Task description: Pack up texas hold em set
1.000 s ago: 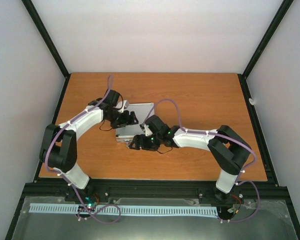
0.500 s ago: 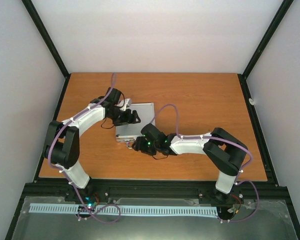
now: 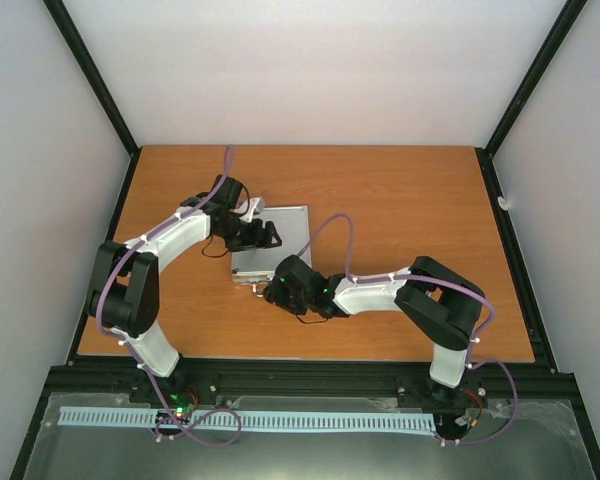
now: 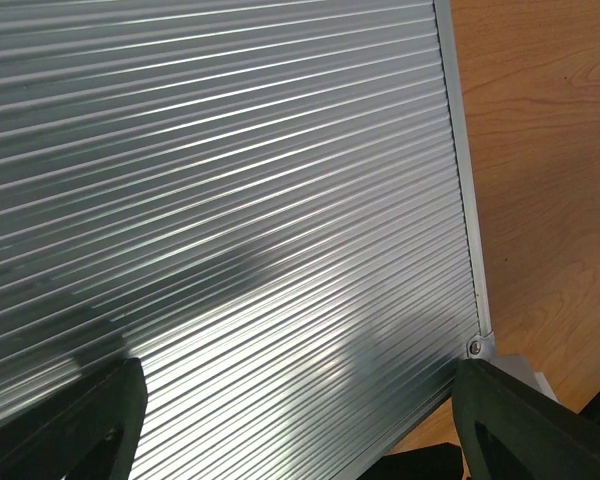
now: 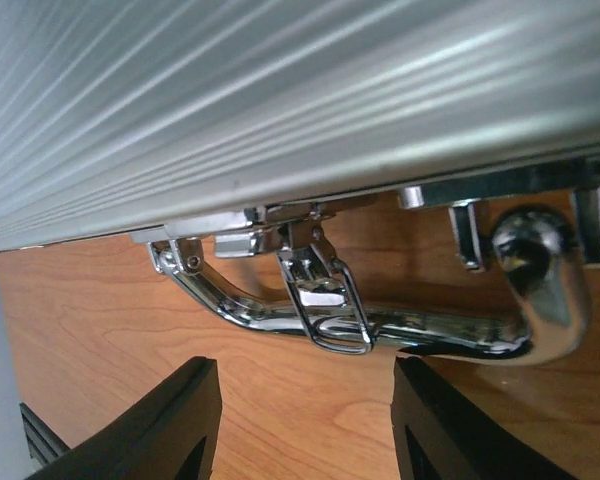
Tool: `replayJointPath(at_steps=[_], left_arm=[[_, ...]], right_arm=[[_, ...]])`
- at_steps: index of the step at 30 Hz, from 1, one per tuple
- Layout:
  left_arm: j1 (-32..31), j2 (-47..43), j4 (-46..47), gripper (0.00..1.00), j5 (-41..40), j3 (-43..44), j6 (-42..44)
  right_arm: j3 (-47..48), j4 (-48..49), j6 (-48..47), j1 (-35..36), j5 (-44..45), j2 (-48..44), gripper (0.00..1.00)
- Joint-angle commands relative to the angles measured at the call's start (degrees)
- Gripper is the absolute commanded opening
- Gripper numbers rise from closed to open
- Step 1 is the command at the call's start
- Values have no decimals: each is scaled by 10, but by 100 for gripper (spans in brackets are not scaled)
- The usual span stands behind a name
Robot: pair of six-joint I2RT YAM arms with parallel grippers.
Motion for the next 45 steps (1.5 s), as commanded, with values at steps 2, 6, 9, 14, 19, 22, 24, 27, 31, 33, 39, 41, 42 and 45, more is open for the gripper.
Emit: replayJointPath(at_steps=[2, 6, 9, 14, 19, 22, 24, 27, 31, 33, 39, 41, 42, 45], left_arm=[[-4, 10, -17, 87, 6, -5, 9], [-4, 1, -16, 87, 6, -8, 8], [-4, -3, -15, 87, 8, -11, 7], [-4, -8, -13, 87, 11, -15, 6], [-4, -7, -13, 87, 13, -14, 5], [-4, -9, -12, 87, 15, -15, 4], [-4, -11, -13, 87, 16, -15, 4], [-4, -13, -12, 87, 18, -17, 3], [-4, -14, -11, 87, 19, -21, 2], [-4, -14, -10, 87, 20, -21, 1], [-4, -10, -7, 87, 25, -17, 1], [-4, -8, -7, 87, 25, -17, 0], [-4, -9, -7, 87, 25, -18, 1], [-4, -8, -6, 87, 26, -20, 1]], right_arm=[[6, 23, 40, 17, 42, 11, 44], [8, 10, 52, 25, 62, 3, 41], [10, 2, 59, 28, 75, 4, 40], [8, 17, 72, 29, 78, 17, 37], [6, 24, 79, 29, 87, 16, 29], [4, 20, 83, 29, 94, 15, 29], [0, 20, 85, 29, 102, 14, 29], [-6, 24, 85, 29, 115, 8, 26], [-11, 20, 86, 29, 129, 0, 19], [-12, 17, 87, 29, 136, -1, 17], [-14, 15, 91, 29, 142, 5, 4], [-15, 12, 92, 29, 145, 4, 3], [-15, 13, 92, 29, 147, 2, 3], [-15, 14, 88, 29, 154, -2, 3]])
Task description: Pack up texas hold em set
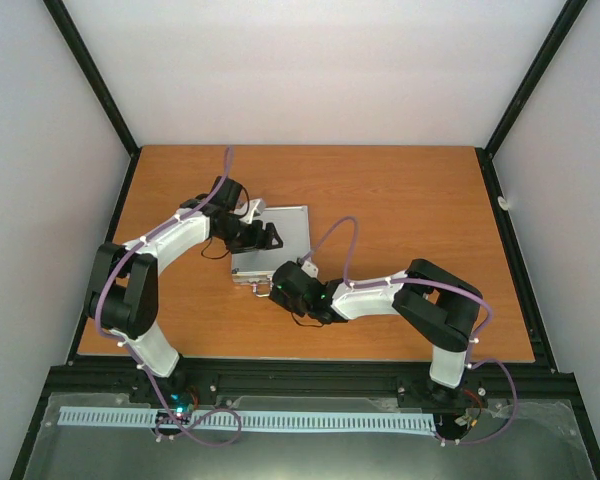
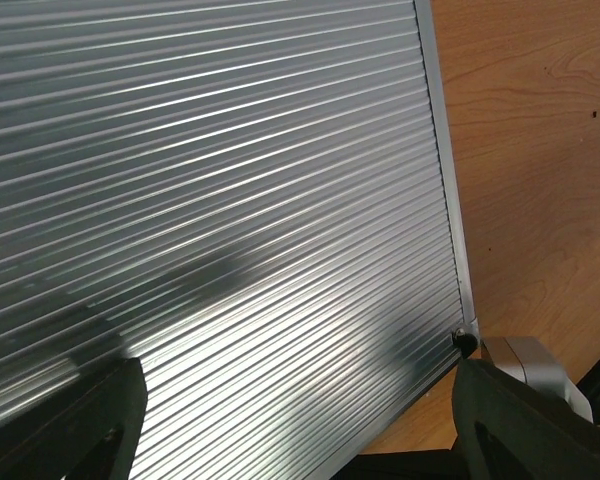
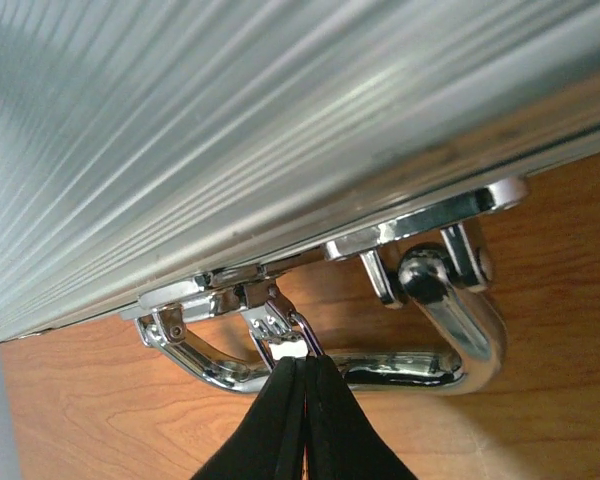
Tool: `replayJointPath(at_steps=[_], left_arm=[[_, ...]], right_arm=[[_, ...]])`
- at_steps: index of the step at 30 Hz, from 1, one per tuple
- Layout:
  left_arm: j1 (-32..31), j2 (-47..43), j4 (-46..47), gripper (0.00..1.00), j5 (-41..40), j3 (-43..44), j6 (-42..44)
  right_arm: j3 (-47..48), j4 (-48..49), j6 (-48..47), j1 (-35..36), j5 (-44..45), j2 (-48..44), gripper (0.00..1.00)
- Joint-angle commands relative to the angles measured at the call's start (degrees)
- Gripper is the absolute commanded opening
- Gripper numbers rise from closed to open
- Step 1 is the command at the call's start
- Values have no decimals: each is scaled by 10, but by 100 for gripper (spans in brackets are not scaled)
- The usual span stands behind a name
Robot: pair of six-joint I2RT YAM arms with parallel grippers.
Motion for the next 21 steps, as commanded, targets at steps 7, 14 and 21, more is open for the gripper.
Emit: replayJointPath(at_steps=[7, 14, 21], left_arm=[[-4, 0, -15, 87, 11, -6, 0], [-4, 0, -15, 87, 11, -5, 0], [-4, 1, -15, 87, 13, -1, -1]], right_arm=[[-4, 12, -6, 3, 51, -21, 3], [11, 10, -34, 3, 70, -39, 3], [26, -22, -37, 3, 53, -38, 3]])
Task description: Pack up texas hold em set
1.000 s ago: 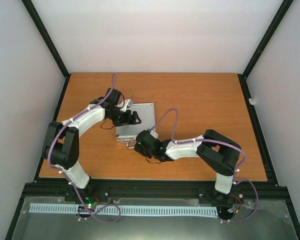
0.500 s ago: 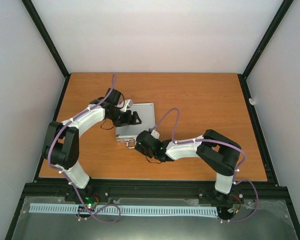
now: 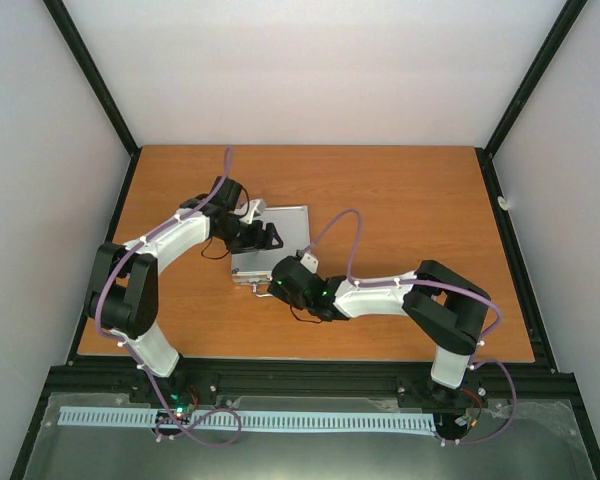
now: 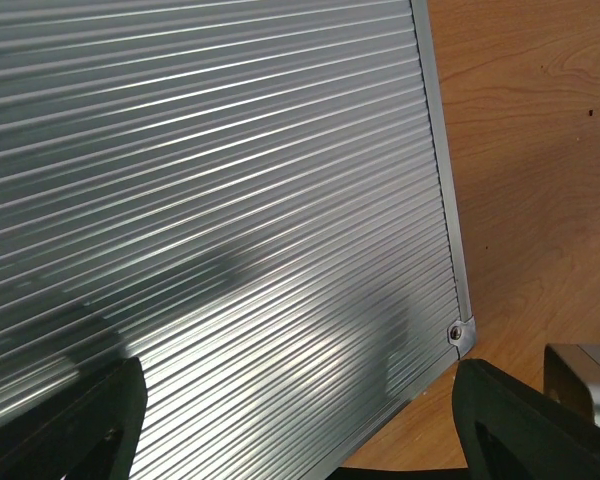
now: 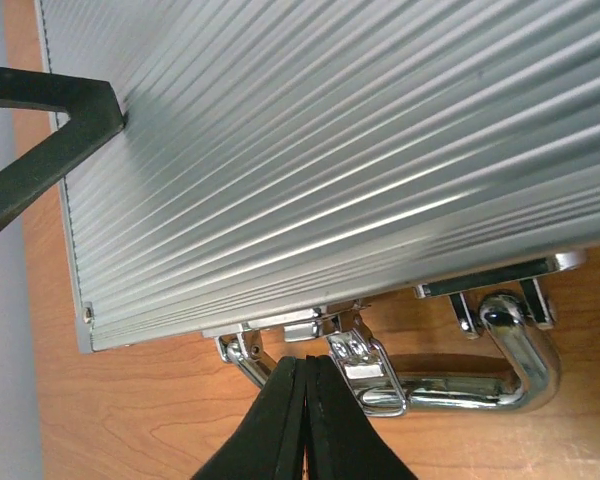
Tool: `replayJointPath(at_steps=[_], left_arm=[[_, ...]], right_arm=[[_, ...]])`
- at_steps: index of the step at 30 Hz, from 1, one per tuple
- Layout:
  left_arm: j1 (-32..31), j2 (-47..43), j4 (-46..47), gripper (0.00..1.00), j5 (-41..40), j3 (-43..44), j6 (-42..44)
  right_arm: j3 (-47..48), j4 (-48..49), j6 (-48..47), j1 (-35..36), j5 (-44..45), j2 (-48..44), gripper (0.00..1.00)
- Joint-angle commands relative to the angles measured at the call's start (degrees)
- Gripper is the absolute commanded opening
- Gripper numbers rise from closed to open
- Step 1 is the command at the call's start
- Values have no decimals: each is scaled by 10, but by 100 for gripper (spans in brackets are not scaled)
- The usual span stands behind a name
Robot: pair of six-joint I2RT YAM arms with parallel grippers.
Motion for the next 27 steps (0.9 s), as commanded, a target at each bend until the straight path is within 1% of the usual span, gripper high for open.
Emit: replayJointPath(at_steps=[1, 2, 3, 4, 7, 8, 10, 12, 14, 16, 22, 25, 27], left_arm=[[-4, 1, -17, 87, 7, 1, -1], [-4, 1, -18, 87, 7, 3, 0], [-4, 1, -19, 87, 7, 5, 0], [-4, 2, -19, 87, 7, 6, 0], [-4, 4, -19, 87, 7, 10, -2], [-4, 4, -20, 87, 8, 12, -2], [-4, 2, -20, 87, 11, 14, -3], [-4, -1, -19, 87, 12, 14, -5], [-4, -4, -22, 87, 12, 14, -4], [-4, -6, -23, 87, 12, 13, -4], [-4, -10, -20, 87, 12, 5, -4], [-4, -12, -18, 87, 14, 1, -5], [-4, -15, -17, 87, 14, -2, -5]], right_arm=[[19, -33, -11, 3, 7, -14, 3], [21, -47, -13, 5, 2, -15, 3], [22, -60, -14, 9, -1, -19, 9], [21, -69, -17, 12, -4, -22, 18], [12, -84, -13, 30, -6, -33, 38], [6, -89, -3, 35, -5, -36, 46], [-12, -70, 11, 39, -7, -37, 61], [-33, -18, 21, 39, -9, -34, 68], [-44, 15, 30, 39, -9, -26, 73], [-46, 41, 33, 39, -5, -13, 76], [-54, 140, 55, 39, -7, 26, 77], [-43, 154, 58, 38, -20, 45, 77], [-48, 164, 66, 39, -13, 49, 77]])
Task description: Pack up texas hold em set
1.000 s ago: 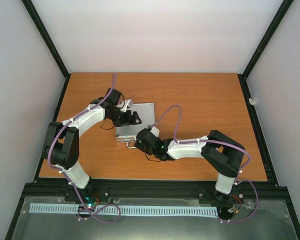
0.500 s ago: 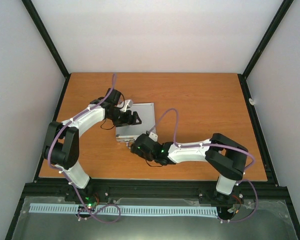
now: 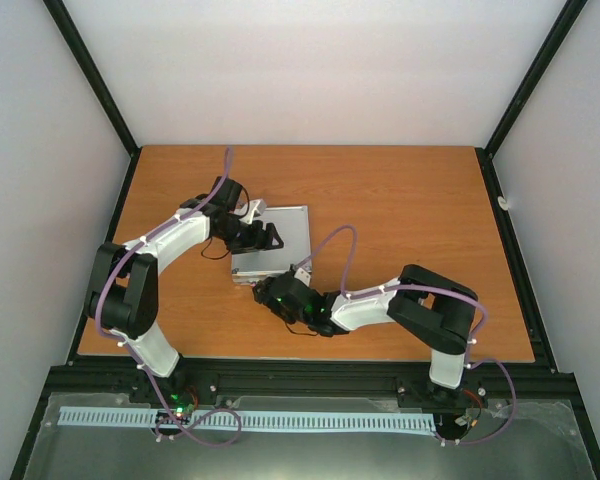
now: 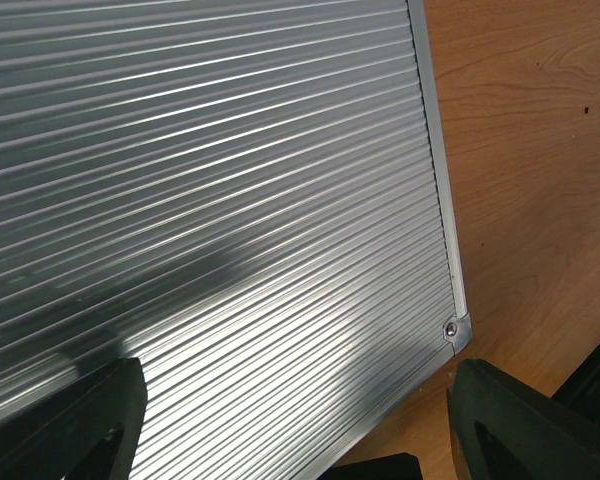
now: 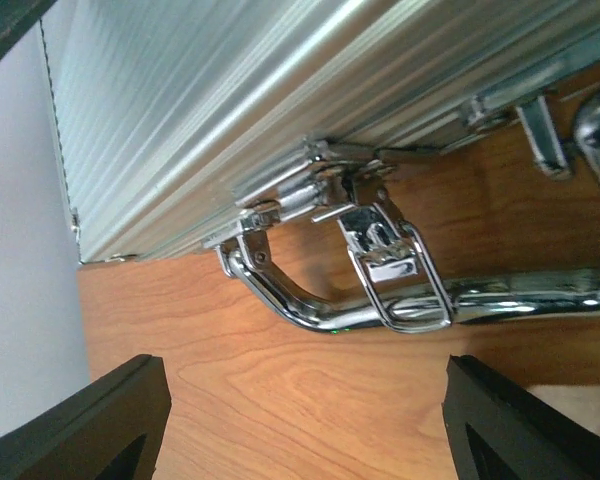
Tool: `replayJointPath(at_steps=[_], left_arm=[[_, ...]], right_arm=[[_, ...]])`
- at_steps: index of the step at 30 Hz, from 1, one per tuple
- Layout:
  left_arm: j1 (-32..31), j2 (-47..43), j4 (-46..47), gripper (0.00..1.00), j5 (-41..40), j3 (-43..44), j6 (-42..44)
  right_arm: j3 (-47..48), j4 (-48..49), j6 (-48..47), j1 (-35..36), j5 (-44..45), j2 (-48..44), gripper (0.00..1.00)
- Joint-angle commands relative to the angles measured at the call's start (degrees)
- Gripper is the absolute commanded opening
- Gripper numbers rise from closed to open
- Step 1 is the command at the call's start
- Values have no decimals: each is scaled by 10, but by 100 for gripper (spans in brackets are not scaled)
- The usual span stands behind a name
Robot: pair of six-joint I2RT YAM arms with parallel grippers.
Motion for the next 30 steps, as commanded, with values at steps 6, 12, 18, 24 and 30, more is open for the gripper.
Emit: replayJointPath(at_steps=[6, 12, 18, 24, 30], left_arm=[[-4, -19, -13, 87, 8, -4, -4], [-4, -23, -14, 87, 9, -6, -4], [-4, -21, -13, 87, 11, -5, -4], [-4, -19, -13, 87, 11, -6, -4], [-4, -18, -13, 87, 10, -2, -3]], right_arm=[[-6, 71, 18, 0, 35, 23, 77], [-13, 75, 11, -8, 58, 21, 77], [-17, 79, -12, -19, 68, 11, 76], [-11, 88, -43, -27, 75, 0, 76], [0, 102, -59, -35, 58, 4, 76]])
